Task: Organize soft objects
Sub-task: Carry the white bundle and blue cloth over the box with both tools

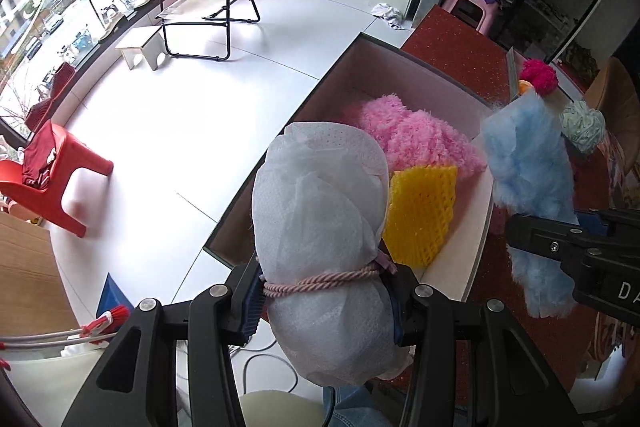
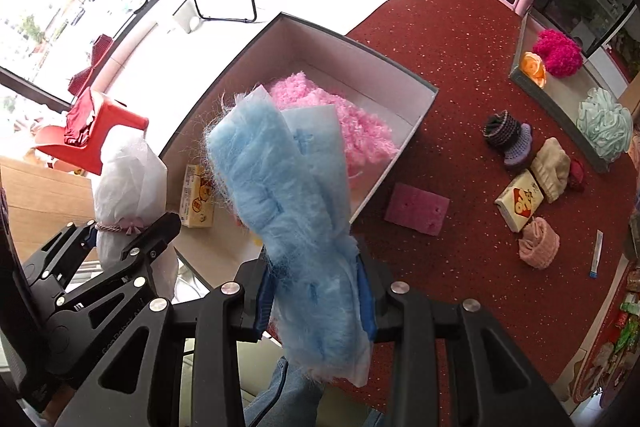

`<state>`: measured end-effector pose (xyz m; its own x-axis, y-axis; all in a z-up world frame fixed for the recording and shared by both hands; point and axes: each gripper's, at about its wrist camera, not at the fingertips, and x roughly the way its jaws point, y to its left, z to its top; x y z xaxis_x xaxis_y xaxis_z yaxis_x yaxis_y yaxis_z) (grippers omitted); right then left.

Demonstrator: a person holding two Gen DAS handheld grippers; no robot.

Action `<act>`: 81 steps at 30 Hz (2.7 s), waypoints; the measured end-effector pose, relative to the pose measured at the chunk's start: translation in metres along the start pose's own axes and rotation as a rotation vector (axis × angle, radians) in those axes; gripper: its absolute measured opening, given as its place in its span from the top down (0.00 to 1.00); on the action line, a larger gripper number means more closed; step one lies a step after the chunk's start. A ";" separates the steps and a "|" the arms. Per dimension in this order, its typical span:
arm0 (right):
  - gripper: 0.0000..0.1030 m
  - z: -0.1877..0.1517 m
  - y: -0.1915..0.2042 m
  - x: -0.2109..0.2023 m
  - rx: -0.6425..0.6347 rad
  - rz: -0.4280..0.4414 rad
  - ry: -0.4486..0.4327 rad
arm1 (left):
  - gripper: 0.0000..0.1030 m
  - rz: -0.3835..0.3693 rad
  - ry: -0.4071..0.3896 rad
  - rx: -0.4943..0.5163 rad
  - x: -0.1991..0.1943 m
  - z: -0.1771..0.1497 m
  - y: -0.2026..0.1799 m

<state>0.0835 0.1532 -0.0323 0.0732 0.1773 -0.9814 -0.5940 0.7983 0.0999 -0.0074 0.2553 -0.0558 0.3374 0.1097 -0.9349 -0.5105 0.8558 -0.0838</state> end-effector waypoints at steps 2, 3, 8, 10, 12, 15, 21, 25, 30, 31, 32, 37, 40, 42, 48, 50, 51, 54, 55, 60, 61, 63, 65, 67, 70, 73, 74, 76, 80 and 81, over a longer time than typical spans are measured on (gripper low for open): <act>0.63 0.002 0.004 0.005 0.001 0.019 0.006 | 0.53 0.009 0.008 0.001 0.003 0.001 0.001; 0.63 0.004 0.007 0.008 0.002 0.029 0.009 | 0.53 0.012 0.013 0.000 0.005 0.002 0.001; 0.63 0.011 0.016 0.020 0.006 0.062 0.026 | 0.53 0.021 0.027 -0.002 0.013 0.008 0.001; 0.63 0.015 0.018 0.024 0.009 0.070 0.030 | 0.53 0.026 0.033 0.002 0.017 0.011 0.001; 0.63 0.019 0.019 0.029 0.017 0.082 0.033 | 0.53 0.028 0.039 0.005 0.020 0.014 0.001; 0.63 0.025 0.020 0.034 0.034 0.099 0.036 | 0.53 0.029 0.046 0.007 0.024 0.017 0.001; 0.62 0.033 0.023 0.042 0.042 0.104 0.043 | 0.53 0.033 0.064 0.012 0.030 0.018 0.003; 0.62 0.034 0.022 0.047 0.047 0.097 0.052 | 0.53 0.033 0.074 0.019 0.033 0.018 0.002; 0.62 0.035 0.024 0.052 0.048 0.093 0.064 | 0.53 0.032 0.087 0.020 0.038 0.018 0.002; 0.62 0.035 0.025 0.053 0.049 0.095 0.066 | 0.53 0.032 0.090 0.019 0.038 0.018 0.002; 0.62 0.036 0.026 0.053 0.050 0.097 0.066 | 0.53 0.032 0.092 0.020 0.038 0.018 0.003; 0.62 0.038 0.026 0.056 0.058 0.104 0.073 | 0.53 0.033 0.097 0.021 0.040 0.018 0.001; 0.62 0.038 0.026 0.058 0.056 0.103 0.075 | 0.53 0.035 0.100 0.020 0.041 0.018 0.001; 0.62 0.038 0.024 0.058 0.061 0.106 0.074 | 0.53 0.036 0.099 0.021 0.041 0.019 0.000; 0.62 0.038 0.022 0.058 0.070 0.111 0.074 | 0.53 0.040 0.103 0.028 0.043 0.021 -0.003; 0.62 0.038 0.022 0.058 0.069 0.112 0.074 | 0.53 0.041 0.103 0.028 0.043 0.021 -0.003; 0.62 0.038 0.022 0.058 0.068 0.112 0.073 | 0.53 0.041 0.104 0.028 0.043 0.021 -0.003; 0.62 0.039 0.022 0.059 0.067 0.113 0.073 | 0.53 0.045 0.105 0.032 0.044 0.021 -0.003; 0.62 0.038 0.022 0.059 0.066 0.114 0.074 | 0.53 0.046 0.105 0.032 0.044 0.021 -0.003; 0.62 0.039 0.020 0.061 0.079 0.118 0.076 | 0.53 0.050 0.113 0.037 0.048 0.021 -0.003; 0.62 0.039 0.020 0.061 0.081 0.119 0.077 | 0.53 0.050 0.114 0.039 0.049 0.021 -0.004; 0.62 0.040 0.019 0.062 0.083 0.121 0.080 | 0.53 0.050 0.114 0.044 0.049 0.022 -0.005; 0.62 0.040 0.019 0.063 0.082 0.127 0.081 | 0.53 0.053 0.115 0.049 0.050 0.023 -0.004; 0.62 0.041 0.018 0.064 0.081 0.130 0.082 | 0.53 0.052 0.117 0.050 0.051 0.023 -0.004; 0.62 0.042 0.018 0.068 0.075 0.136 0.090 | 0.53 0.059 0.118 0.058 0.053 0.023 -0.005; 0.62 0.042 0.019 0.072 0.064 0.128 0.095 | 0.53 0.060 0.121 0.071 0.054 0.023 -0.005; 0.62 0.043 0.019 0.073 0.063 0.125 0.094 | 0.53 0.058 0.122 0.071 0.055 0.022 -0.005; 0.62 0.044 0.020 0.074 0.064 0.124 0.093 | 0.53 0.058 0.127 0.072 0.056 0.021 -0.004; 0.62 0.044 0.025 0.078 0.057 0.123 0.098 | 0.53 0.058 0.130 0.076 0.060 0.020 -0.005; 0.62 0.044 0.026 0.079 0.054 0.119 0.099 | 0.53 0.059 0.129 0.081 0.062 0.020 -0.007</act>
<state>0.1093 0.2137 -0.1002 -0.0759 0.2171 -0.9732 -0.5496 0.8053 0.2225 0.0327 0.2664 -0.1059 0.2021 0.0994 -0.9743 -0.4591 0.8884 -0.0046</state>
